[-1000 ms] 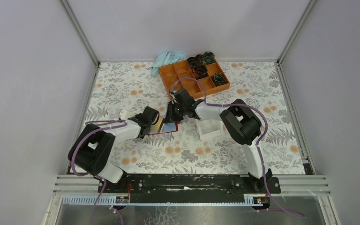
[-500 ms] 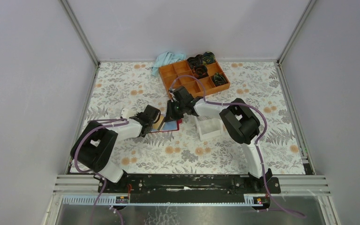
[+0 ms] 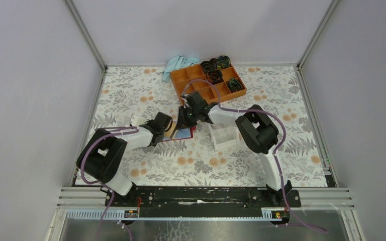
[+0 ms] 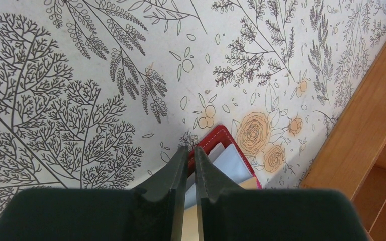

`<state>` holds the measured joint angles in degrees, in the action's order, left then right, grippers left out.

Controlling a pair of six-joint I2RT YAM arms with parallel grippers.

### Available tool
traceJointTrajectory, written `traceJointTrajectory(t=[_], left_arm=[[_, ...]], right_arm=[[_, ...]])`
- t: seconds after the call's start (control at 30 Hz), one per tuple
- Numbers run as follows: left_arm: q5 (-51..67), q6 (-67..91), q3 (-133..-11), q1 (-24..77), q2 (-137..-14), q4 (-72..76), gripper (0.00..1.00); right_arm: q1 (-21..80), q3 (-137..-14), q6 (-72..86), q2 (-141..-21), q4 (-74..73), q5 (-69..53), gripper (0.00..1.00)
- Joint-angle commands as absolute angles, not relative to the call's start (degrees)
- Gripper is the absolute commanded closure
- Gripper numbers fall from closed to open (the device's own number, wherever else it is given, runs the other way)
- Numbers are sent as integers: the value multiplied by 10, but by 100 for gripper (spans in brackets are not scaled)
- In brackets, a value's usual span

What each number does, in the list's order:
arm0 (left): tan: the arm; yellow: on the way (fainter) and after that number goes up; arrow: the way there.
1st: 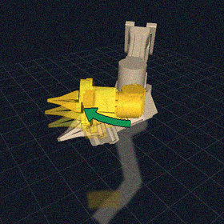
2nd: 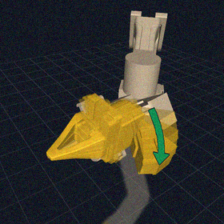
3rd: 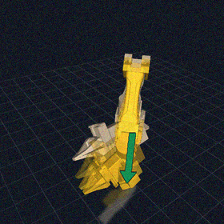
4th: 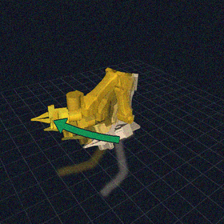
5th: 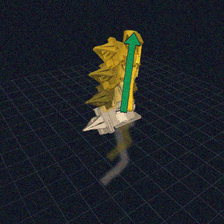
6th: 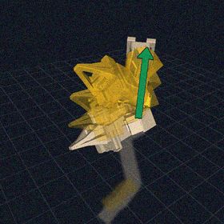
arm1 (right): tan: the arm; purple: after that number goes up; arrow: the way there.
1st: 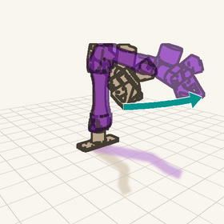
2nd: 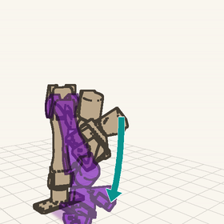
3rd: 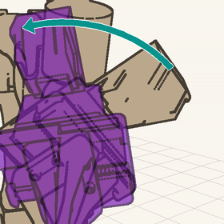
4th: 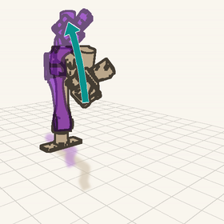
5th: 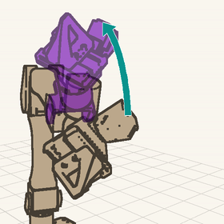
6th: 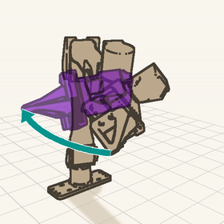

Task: Put the credit cards into the card holder
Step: Insert the credit card into the card holder.

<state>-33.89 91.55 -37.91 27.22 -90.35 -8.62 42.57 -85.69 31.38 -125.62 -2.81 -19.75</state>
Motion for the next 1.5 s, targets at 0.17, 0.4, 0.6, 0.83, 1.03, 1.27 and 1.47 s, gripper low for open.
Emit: traceJointTrajectory(t=[0.17,0.4,0.6,0.83,1.03,1.27,1.47], left_arm=[[-276,896,-362,272,-929,-120,83],[-274,892,-363,272,-932,-117,83],[-274,892,-363,272,-933,-116,84],[-273,889,-362,272,-937,-110,84],[-268,887,-361,272,-944,-106,84],[-266,885,-354,272,-938,-98,85],[-261,887,-344,272,-936,-92,85]], right_arm=[[422,-808,358,-1237,38,-222,66],[422,-784,371,-1223,37,-213,65],[424,-772,382,-1205,28,-206,65],[425,-735,389,-1181,45,-193,65],[425,-733,380,-1160,41,-182,64],[426,-732,375,-1149,38,-174,58],[438,-720,391,-1142,29,-157,57]])
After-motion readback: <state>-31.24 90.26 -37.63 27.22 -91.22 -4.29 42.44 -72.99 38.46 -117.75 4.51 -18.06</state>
